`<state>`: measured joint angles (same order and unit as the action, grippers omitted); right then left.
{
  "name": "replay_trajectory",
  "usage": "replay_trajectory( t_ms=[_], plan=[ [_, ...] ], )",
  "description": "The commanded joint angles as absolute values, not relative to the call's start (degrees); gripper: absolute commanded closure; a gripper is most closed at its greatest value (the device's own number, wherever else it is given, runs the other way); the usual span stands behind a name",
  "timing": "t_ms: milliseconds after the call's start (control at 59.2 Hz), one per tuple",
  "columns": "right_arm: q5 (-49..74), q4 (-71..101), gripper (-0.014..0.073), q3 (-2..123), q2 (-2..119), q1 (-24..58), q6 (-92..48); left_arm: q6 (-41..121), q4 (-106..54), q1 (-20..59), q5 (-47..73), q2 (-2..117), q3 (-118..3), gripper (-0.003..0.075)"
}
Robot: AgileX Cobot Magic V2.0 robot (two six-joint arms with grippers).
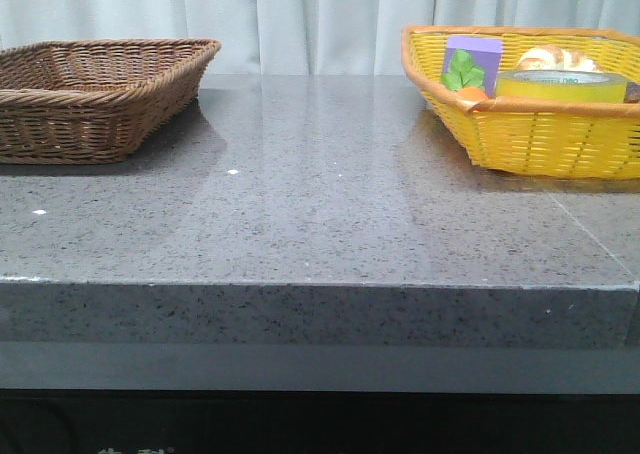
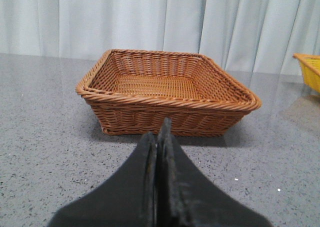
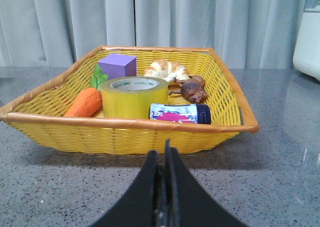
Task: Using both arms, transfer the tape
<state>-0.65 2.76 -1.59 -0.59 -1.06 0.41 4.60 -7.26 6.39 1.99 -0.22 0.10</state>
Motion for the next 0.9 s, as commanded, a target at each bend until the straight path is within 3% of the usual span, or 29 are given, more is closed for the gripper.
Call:
replay_trajectory(
  t_ms=[0,406,879],
  plan=[
    [-4.7,2.8,0.0709,0.4,-1.9,-1.3,0.0,4.6,-7.9,6.4,-3.5,-1.2,-2.1,0.0741],
    [10.6,2.7,0.0709,21.1,1.1,-1.3,0.0,4.6,-7.9,6.4,8.6,4.4,-24.9,0.0741],
    [32.1,2.7,0.0709,42.4,22.5,-1.3,0.0,4.6,-7.9,6.4,30.5,28.3,-48.1,0.0741]
  ],
)
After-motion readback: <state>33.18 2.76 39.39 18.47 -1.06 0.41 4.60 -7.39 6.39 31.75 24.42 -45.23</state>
